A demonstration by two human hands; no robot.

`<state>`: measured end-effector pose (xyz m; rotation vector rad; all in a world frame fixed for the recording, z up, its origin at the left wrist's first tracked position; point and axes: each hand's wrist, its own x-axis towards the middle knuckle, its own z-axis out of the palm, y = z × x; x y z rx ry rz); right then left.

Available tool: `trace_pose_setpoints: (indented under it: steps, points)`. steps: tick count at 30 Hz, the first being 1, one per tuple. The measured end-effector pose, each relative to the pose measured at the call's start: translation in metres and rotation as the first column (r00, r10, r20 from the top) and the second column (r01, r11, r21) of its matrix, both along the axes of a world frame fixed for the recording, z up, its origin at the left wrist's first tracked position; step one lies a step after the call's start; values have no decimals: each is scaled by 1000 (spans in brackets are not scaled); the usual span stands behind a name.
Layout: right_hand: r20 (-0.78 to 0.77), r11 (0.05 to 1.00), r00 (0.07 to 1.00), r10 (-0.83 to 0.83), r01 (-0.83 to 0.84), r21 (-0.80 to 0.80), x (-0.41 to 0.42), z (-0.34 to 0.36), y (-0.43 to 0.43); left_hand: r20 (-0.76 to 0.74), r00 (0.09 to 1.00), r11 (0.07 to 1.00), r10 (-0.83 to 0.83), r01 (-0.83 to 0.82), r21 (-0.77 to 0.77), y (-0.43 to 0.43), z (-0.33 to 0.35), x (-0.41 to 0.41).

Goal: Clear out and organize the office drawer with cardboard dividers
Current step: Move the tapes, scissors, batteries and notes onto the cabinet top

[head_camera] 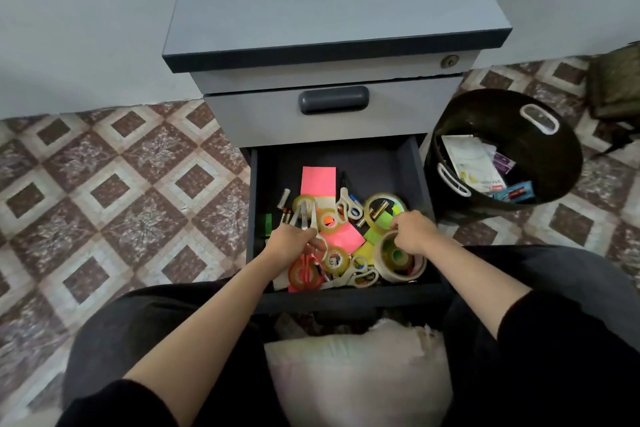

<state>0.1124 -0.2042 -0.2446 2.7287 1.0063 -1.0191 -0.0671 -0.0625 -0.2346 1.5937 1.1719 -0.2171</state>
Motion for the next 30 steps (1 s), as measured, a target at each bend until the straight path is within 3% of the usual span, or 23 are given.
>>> trace_pose_setpoints:
  steps: [9,15,18,23,30]
  points:
    - [60,983,983,171,-166,-81,4,-11,9,6,995,975,-101,98,201,-3,-15,6]
    - [64,966,967,246,-240,-96,11,-9,7,-38,974,956,-223,226,185,-8,-21,22]
    - [65,984,982,176,-176,-4,18,1,11,-75,957,941,-281,290,175,-12,-23,39]
    - [-4,960,999,-33,33,278,47,30,20,-67,939,911,-336,342,231,-11,-26,66]
    - [2,912,990,-143,131,388,75,42,20,-84,917,871,-389,396,290,-20,-30,92]
